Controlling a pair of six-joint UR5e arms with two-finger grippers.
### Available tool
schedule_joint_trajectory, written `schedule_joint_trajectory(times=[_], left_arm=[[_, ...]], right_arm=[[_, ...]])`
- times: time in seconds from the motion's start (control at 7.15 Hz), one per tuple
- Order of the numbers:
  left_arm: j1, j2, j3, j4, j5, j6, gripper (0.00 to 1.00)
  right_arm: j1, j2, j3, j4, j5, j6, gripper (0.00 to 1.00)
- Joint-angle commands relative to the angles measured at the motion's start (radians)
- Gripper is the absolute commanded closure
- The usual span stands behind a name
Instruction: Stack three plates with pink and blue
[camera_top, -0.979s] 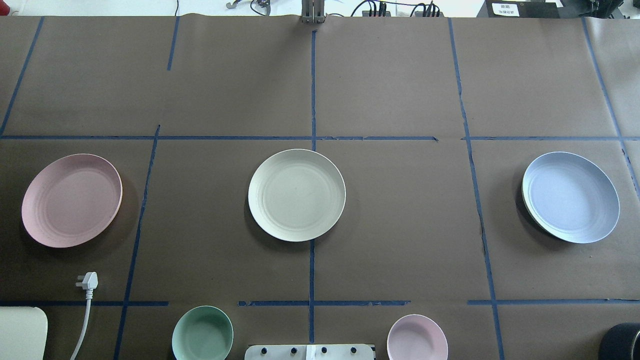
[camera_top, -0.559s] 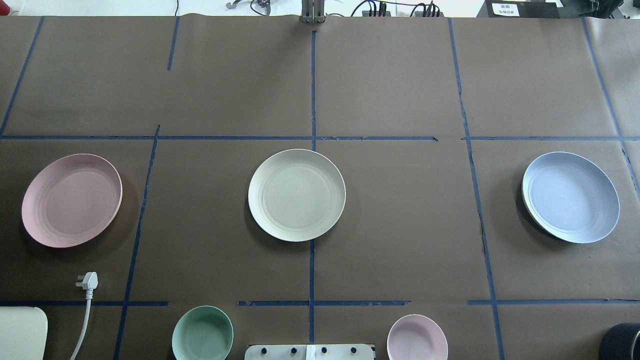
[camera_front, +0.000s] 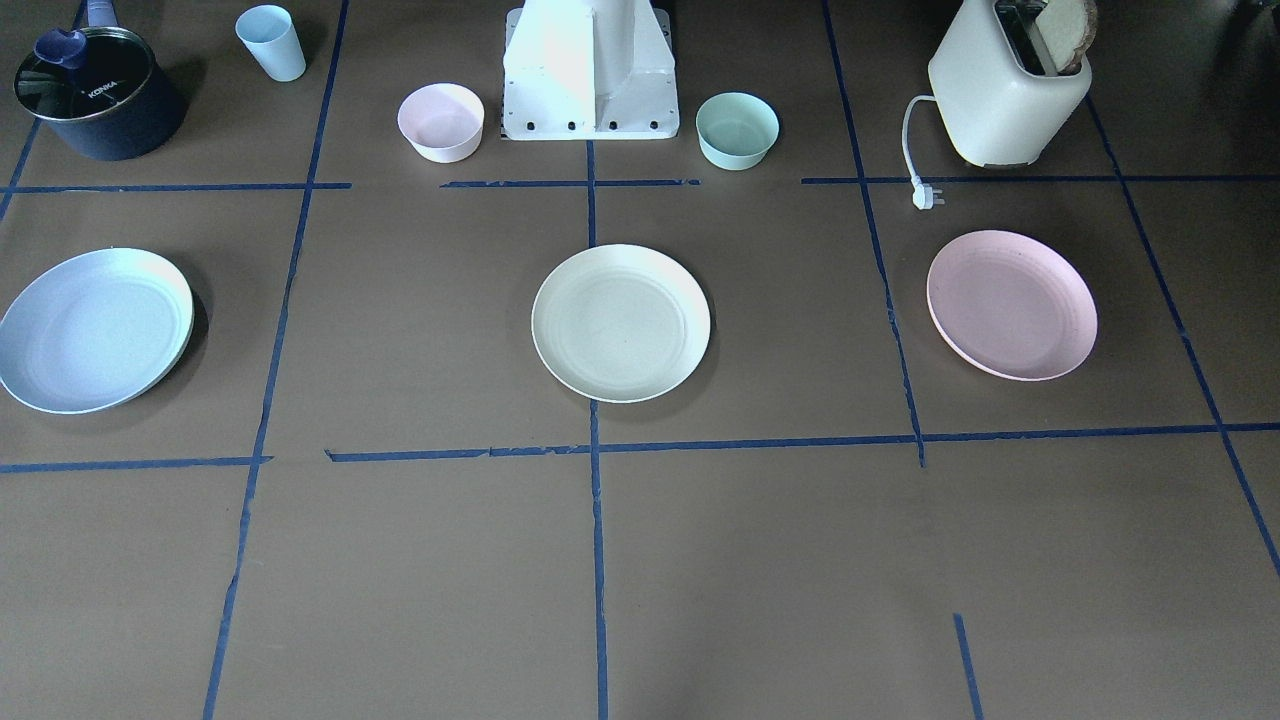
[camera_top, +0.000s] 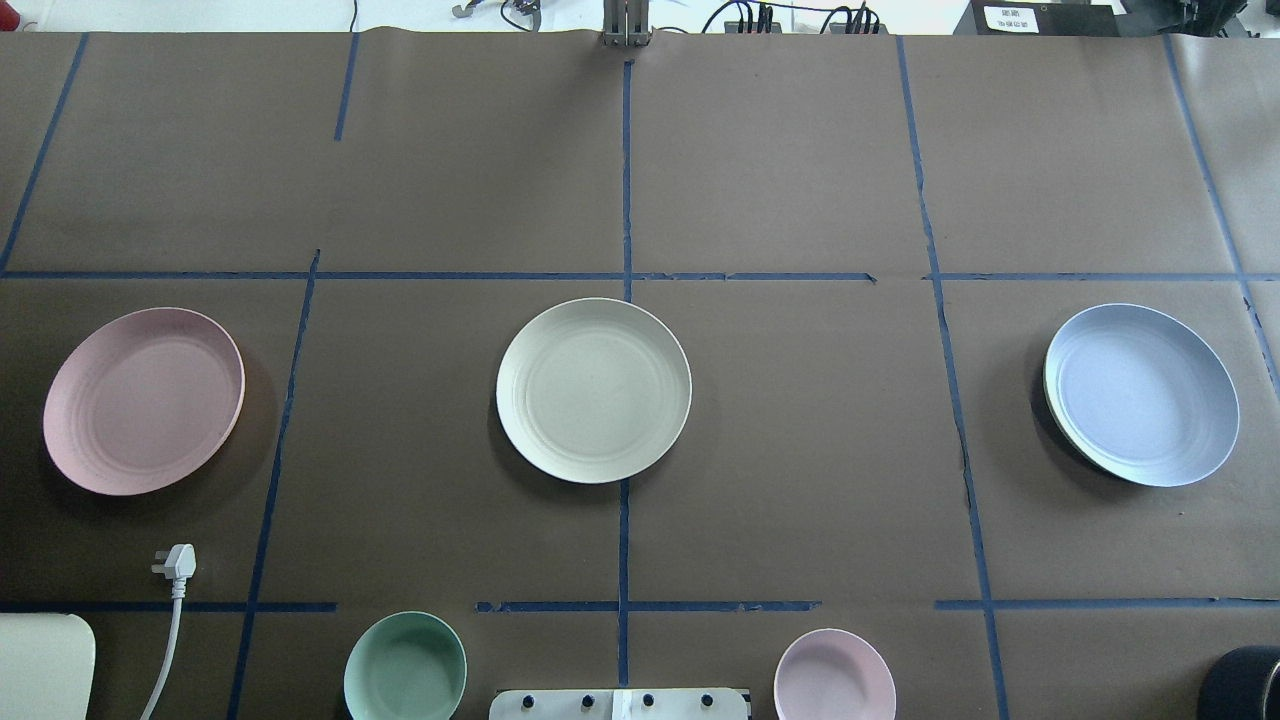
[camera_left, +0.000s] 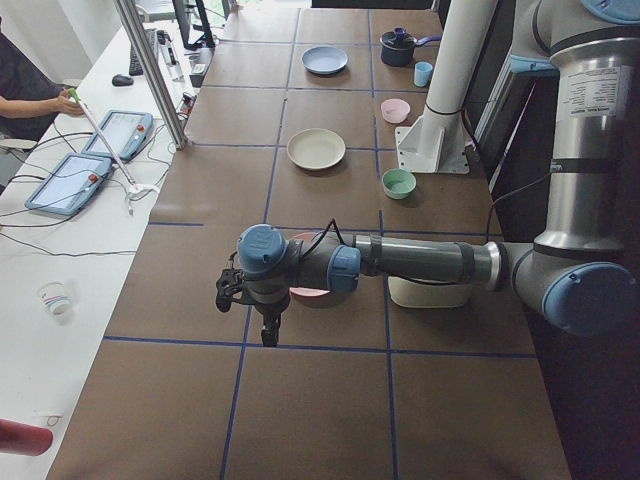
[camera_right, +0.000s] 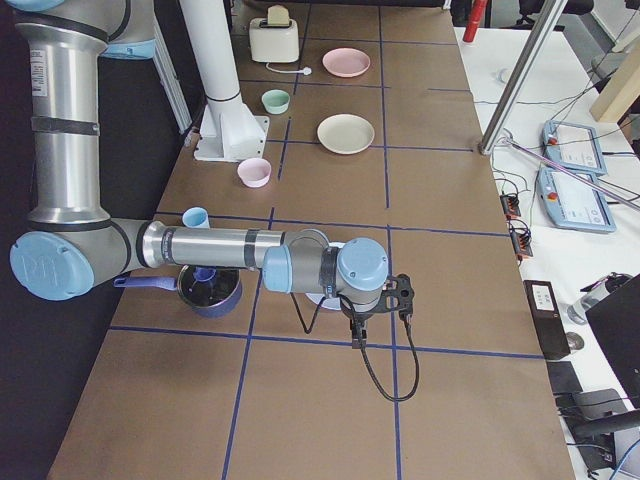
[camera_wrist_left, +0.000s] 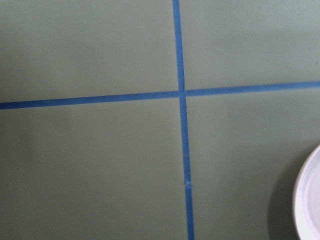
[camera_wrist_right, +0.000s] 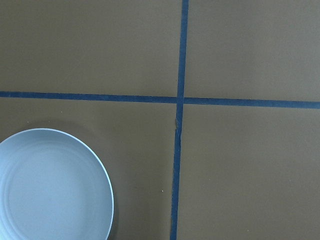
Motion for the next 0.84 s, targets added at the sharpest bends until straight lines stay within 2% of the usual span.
schedule_joint_trajectory(times=[0.0,0.42,0.7], left_arm=[[0.075,0.023,-0.029,-0.094,-0.038,-0.177,0.00],[0.256,0.081,-0.010,-0.445,-0.025,-0.543,0.00],[0.357,0.081,0.037,-0.585,0.066,-0.685,0.00]], right_arm=[[0.000,0.000,0.002,0.001,0.000,0.000,0.00],[0.000,0.003,0.004,0.000,0.002,0.000,0.00],[0.000,0.003,0.000,0.000,0.002,0.000,0.00]])
